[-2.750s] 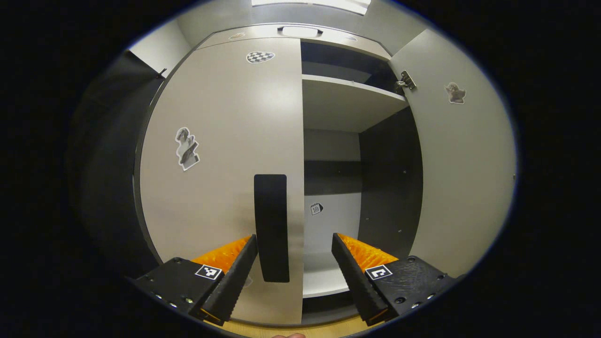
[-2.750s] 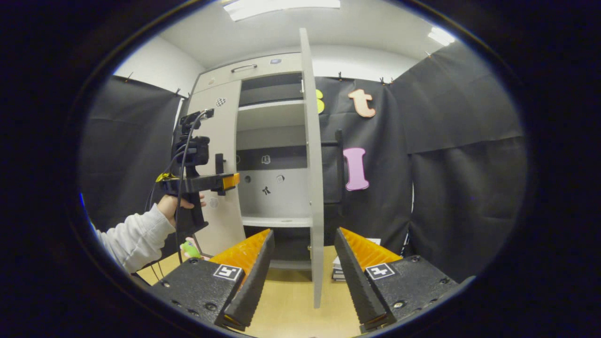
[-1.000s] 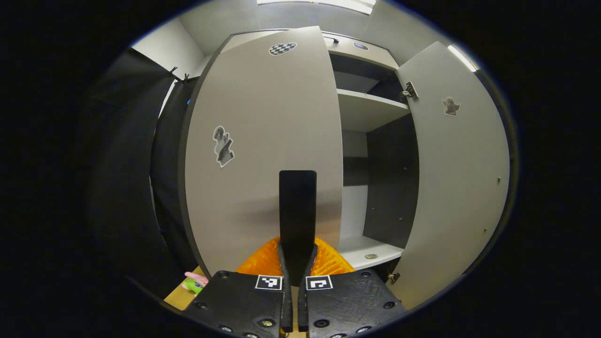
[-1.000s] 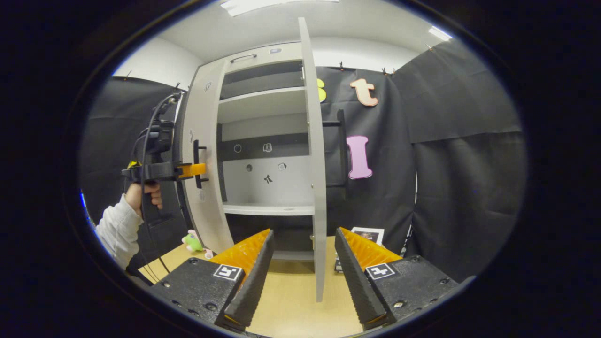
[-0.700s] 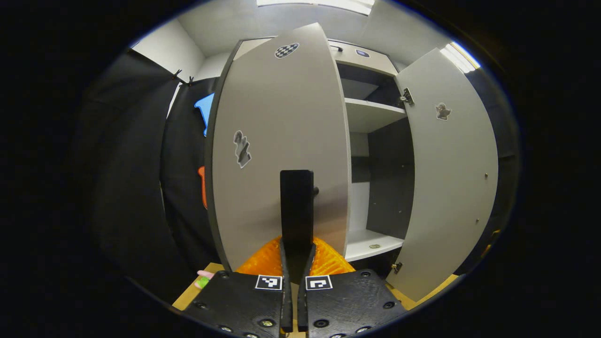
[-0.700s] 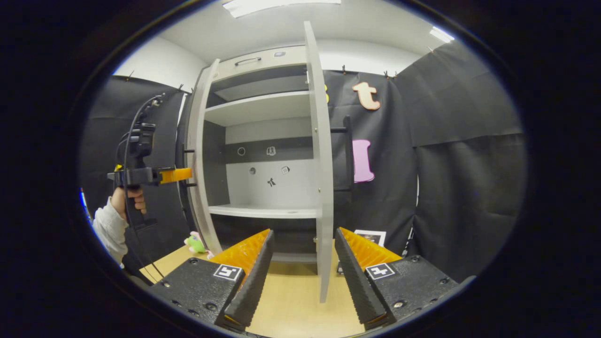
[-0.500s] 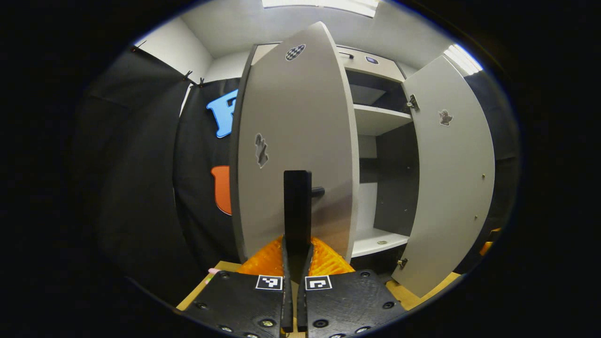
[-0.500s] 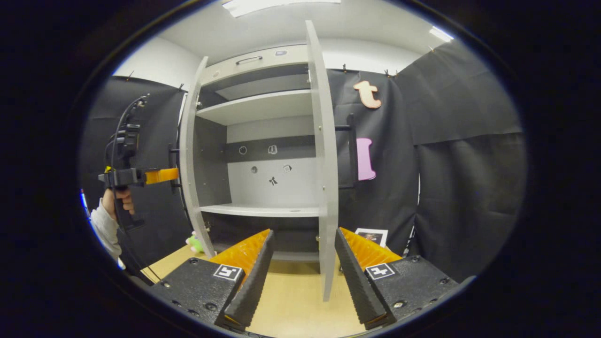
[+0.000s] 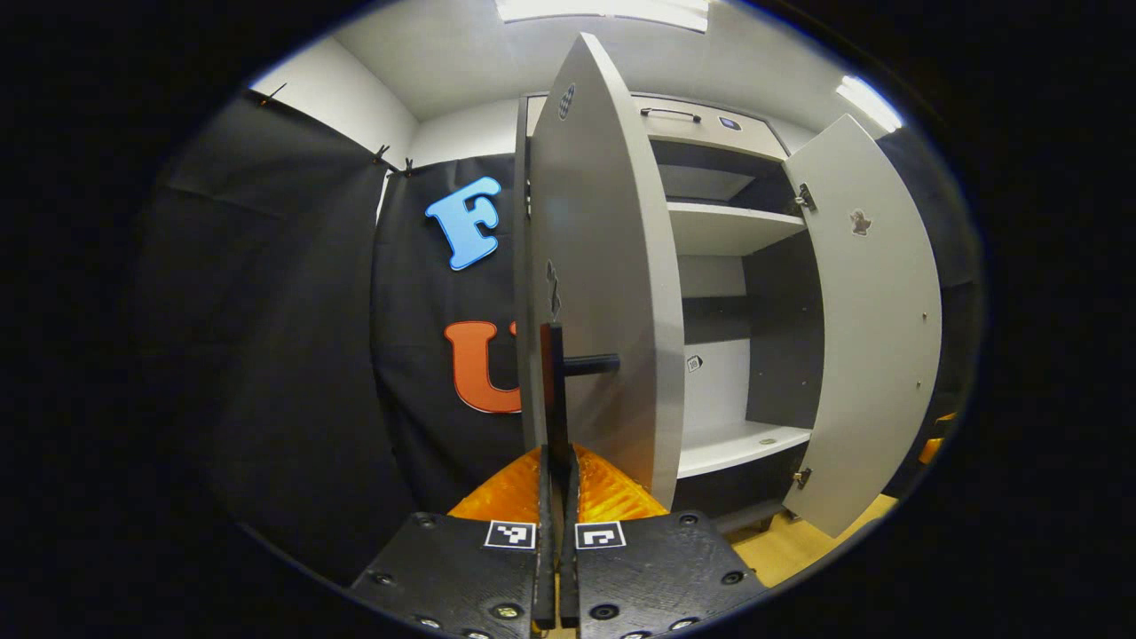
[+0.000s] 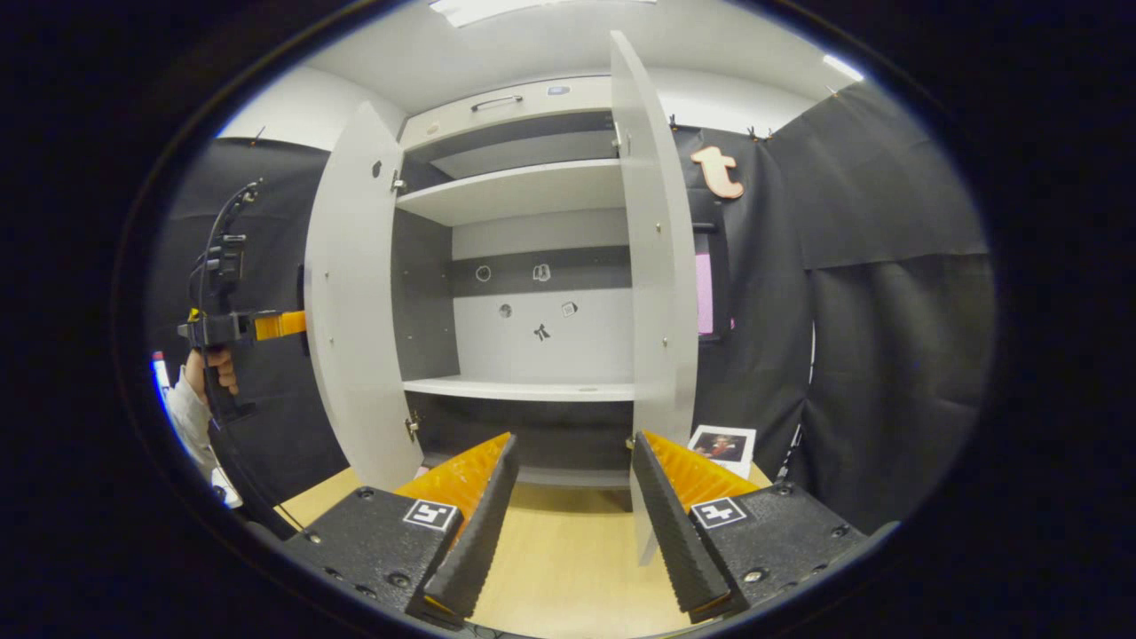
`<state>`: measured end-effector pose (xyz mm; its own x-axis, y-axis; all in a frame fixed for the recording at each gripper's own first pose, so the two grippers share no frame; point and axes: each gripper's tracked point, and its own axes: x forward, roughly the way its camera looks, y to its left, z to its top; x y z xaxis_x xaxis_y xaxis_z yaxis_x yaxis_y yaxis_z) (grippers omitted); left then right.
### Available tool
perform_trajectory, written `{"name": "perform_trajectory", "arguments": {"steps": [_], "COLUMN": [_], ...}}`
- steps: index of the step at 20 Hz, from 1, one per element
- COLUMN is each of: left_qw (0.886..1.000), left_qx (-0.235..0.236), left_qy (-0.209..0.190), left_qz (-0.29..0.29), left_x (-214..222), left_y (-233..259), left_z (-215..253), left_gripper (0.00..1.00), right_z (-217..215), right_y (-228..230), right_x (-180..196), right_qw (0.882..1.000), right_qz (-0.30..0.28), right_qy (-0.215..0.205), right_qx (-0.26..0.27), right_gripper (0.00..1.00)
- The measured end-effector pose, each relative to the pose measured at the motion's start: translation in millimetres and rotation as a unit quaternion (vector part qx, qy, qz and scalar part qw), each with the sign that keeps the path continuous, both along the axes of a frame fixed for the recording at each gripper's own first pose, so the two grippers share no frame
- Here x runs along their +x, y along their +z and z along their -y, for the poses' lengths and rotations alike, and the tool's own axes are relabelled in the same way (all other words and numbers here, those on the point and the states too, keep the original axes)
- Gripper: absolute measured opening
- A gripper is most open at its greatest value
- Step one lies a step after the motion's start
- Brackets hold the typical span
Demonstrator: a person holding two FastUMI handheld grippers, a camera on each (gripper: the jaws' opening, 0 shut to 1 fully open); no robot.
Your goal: Open the right door of the double-door shoe cabinet with the right hand, and open the left door with the left hand.
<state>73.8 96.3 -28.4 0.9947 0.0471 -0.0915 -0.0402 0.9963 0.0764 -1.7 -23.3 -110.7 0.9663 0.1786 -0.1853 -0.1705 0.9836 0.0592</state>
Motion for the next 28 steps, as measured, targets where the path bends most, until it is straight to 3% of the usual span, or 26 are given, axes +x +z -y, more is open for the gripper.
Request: {"name": "perform_trajectory", "arguments": {"steps": [4, 6, 9, 13, 16, 19, 21, 24, 26, 27, 28], "left_qw": [0.999, 0.999, 0.999, 0.996, 0.995, 0.996, 0.997, 0.996, 0.997, 0.997, 0.996], "left_qx": [-0.018, -0.046, -0.027, -0.055, -0.041, -0.039, -0.044, -0.075, -0.060, -0.063, -0.070], "left_qy": [0.026, 0.008, -0.024, -0.065, -0.086, -0.075, -0.045, -0.020, -0.014, -0.017, -0.037], "left_qz": [0.004, 0.007, 0.012, 0.027, 0.029, 0.022, 0.039, 0.045, 0.049, 0.045, 0.037], "left_x": [0, 0, 3, 5, 8, -21, -54, -93, -99, -99, -98], "left_y": [-1, -1, -2, -3, -8, -14, -5, 2, 3, -4, -14], "left_z": [-38, -42, -53, -59, -57, -62, -65, -33, -1, 19, 48], "left_gripper": [0.02, 0.00, 0.00, 0.00, 0.02, 0.02, 0.02, 0.00, 0.00, 0.00, 0.13], "right_z": [-3, -4, -8, -14, -18, -20, -19, -15, -20, -24, -24], "right_y": [-3, 0, 5, 7, 9, 10, 7, 2, 4, 6, 9], "right_x": [4, 6, 7, 4, 0, -6, -9, -6, -4, -4, -5], "right_qw": [1.000, 1.000, 1.000, 1.000, 1.000, 1.000, 1.000, 0.999, 1.000, 1.000, 1.000], "right_qz": [-0.007, -0.005, -0.001, -0.002, 0.000, 0.001, 0.000, -0.005, -0.001, 0.003, 0.010], "right_qy": [-0.002, -0.003, -0.002, 0.001, 0.002, -0.002, -0.004, -0.019, -0.017, -0.014, -0.015], "right_qx": [0.000, -0.001, -0.002, -0.008, -0.016, -0.018, -0.021, -0.025, -0.018, -0.014, -0.009], "right_gripper": [0.82, 0.82, 0.82, 0.82, 0.82, 0.82, 0.82, 0.82, 0.86, 0.82, 0.82]}}
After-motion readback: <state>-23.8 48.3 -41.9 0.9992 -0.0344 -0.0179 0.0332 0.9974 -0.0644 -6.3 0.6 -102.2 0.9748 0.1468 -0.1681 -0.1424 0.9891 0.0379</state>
